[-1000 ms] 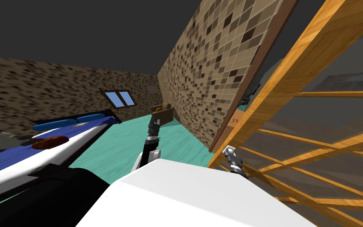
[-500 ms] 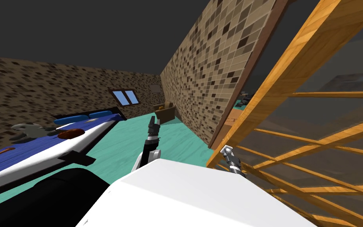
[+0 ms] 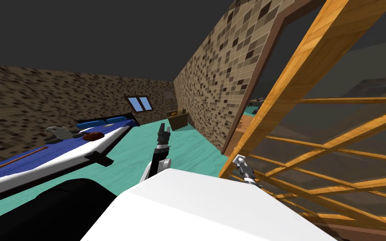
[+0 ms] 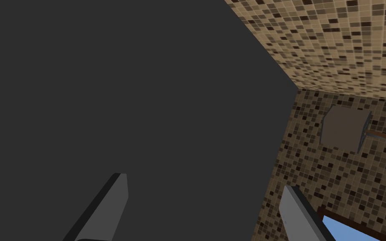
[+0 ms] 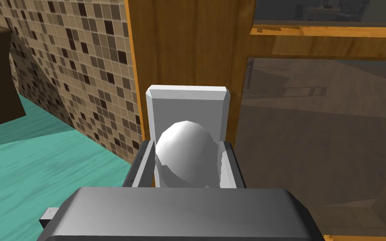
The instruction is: Pull the door open
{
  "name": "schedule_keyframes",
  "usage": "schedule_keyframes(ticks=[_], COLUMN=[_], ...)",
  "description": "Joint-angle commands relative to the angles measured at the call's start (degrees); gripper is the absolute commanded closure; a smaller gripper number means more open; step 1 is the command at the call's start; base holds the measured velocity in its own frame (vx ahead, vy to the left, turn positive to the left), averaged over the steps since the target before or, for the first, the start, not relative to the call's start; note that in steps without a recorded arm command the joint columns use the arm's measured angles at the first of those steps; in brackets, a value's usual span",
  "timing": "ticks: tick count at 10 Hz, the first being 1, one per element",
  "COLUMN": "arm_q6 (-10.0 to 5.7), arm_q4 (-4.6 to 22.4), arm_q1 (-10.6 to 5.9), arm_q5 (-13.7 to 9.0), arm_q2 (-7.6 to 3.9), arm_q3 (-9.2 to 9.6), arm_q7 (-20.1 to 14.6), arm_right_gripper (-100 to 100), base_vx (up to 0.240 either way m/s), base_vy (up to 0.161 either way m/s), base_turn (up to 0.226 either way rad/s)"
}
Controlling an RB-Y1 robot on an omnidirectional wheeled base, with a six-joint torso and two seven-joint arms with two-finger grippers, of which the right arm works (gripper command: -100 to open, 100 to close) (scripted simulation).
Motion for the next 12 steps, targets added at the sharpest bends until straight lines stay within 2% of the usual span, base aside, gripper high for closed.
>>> schedule_keyframes(ticks=[1, 7, 8, 12], arm_q6=[-0.8, -4.2, -3.63, -6.49], arm_q4=[-0.2, -1.3, -1.4, -1.0], arm_q1=[0.44, 3.04, 2.81, 4.45], arm_q5=[0.4, 2.5, 2.3, 3.5], arm_q2=[-0.61, -3.92, -3.61, -5.31], arm_q3=[0.82, 4.88, 4.52, 6.71], arm_q7=[-0.9, -5.0, -4.5, -6.8], arm_right_gripper=[100, 100, 100, 100], base_vx=[-0.193, -0.217, -0.119, -0.182], base_vy=[-0.023, -0.028, 0.005, -0.048], base_turn=[0.084, 0.088, 0.011, 0.111])
